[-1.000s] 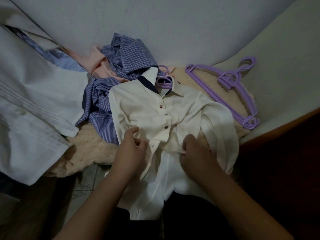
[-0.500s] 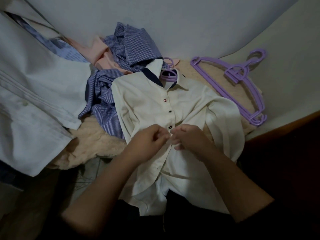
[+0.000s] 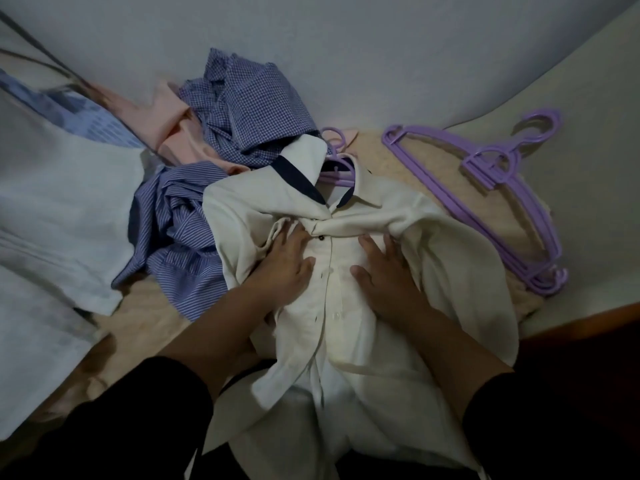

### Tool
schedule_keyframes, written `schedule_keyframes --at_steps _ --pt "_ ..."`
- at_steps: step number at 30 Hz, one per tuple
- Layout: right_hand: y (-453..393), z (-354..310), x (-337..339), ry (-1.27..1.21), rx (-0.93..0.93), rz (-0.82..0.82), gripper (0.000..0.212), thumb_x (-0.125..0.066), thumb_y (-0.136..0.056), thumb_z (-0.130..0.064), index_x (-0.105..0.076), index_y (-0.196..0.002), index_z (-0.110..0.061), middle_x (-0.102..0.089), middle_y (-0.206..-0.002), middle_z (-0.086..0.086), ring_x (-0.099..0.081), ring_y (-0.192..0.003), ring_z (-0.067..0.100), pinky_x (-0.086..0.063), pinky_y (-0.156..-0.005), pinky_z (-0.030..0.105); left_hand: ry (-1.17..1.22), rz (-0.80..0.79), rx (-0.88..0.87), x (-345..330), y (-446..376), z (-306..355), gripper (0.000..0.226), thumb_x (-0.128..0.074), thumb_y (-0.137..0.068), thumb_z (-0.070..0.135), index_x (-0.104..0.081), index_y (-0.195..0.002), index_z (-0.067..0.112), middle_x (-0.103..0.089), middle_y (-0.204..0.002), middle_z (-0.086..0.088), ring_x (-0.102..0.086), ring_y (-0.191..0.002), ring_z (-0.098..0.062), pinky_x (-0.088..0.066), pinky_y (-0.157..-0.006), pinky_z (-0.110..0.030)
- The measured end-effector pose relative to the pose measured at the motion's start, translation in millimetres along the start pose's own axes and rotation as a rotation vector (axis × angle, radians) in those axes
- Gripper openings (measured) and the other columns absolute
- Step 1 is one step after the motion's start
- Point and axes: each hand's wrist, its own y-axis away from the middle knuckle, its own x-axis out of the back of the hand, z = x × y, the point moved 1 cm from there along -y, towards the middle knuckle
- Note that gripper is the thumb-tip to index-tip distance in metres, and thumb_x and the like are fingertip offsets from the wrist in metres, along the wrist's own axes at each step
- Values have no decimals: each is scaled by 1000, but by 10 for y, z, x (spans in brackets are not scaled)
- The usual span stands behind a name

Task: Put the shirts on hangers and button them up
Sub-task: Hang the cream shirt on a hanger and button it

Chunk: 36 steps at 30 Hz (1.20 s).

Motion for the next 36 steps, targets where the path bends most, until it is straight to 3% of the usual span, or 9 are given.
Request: schedule_keyframes --at_steps 6,9,12,18,21,24,27,32,36 --pt "34 17 19 88 148 111 52 -47 -95 -30 -34 -143 -17 -31 -151 5 -13 -144 27 -6 -116 32 41 103 -56 45 33 72 40 -63 -88 20 -53 -127 19 -47 -134 4 -42 -124 -10 -31 -103 -20" --pt "85 -52 6 120 240 292 42 -42 -85 -25 -62 -118 -8 -62 -121 12 -53 -118 32 -27 -107 30 80 253 -29 69 204 202 31 -62 -86 18 -64 -116 23 -60 -117 11 -51 -104 0 -41 -92 -19" --pt "236 -308 47 -118 155 452 27 -50 -88 -12 -69 -105 -7 -66 -101 2 -59 -96 17 -36 -90 19 179 389 31 22 389 383 19 -55 -85 25 -69 -100 24 -67 -92 12 -61 -86 -4 -52 -80 -31" --pt "341 -445 -136 -682 -309 87 24 -49 -94 -8 -66 -111 -7 -63 -77 2 -59 -60 9 -50 -52 16 306 244 320 -272 592 395 26 -71 -81 26 -62 -106 25 -63 -83 11 -59 -77 -2 -45 -67 -16" --pt "325 -446 -191 -638 -320 85 19 -52 -92 -9 -69 -98 -2 -63 -69 5 -59 -60 15 -56 -61 32 342 274 361 -266 592 340 19 -64 -86 18 -63 -104 23 -62 -80 15 -56 -75 3 -36 -64 -4" --pt "273 -512 -212 -498 -259 85 24 -61 -86 -15 -65 -81 8 -56 -64 14 -52 -59 23 -53 -68 44 452 302 414 -245 580 302 15 -63 -85 13 -65 -98 22 -65 -75 9 -60 -70 -2 -46 -65 -11" --pt "224 -557 -192 -411 -228 64 24 -65 -84 -16 -68 -77 6 -64 -70 19 -54 -62 20 -47 -63 32 785 290 522 -224 580 286 20 -65 -83 8 -66 -100 16 -70 -77 -4 -64 -65 -16 -53 -66 -32" --pt "164 -534 -171 -511 -313 39 22 -61 -79 -8 -60 -67 10 -50 -58 15 -46 -57 19 -37 -54 28 1097 250 546 -153 594 339 24 -65 -84 -1 -62 -103 13 -56 -69 -2 -55 -60 -7 -48 -55 -16" --pt "207 -506 -92 -736 -372 -55 19 -60 -84 -5 -62 -66 -11 -58 -53 1 -52 -44 8 -40 -43 19 1133 237 497 -140 591 363 25 -64 -86 -3 -60 -108 7 -53 -72 -7 -54 -67 -13 -48 -55 -15"
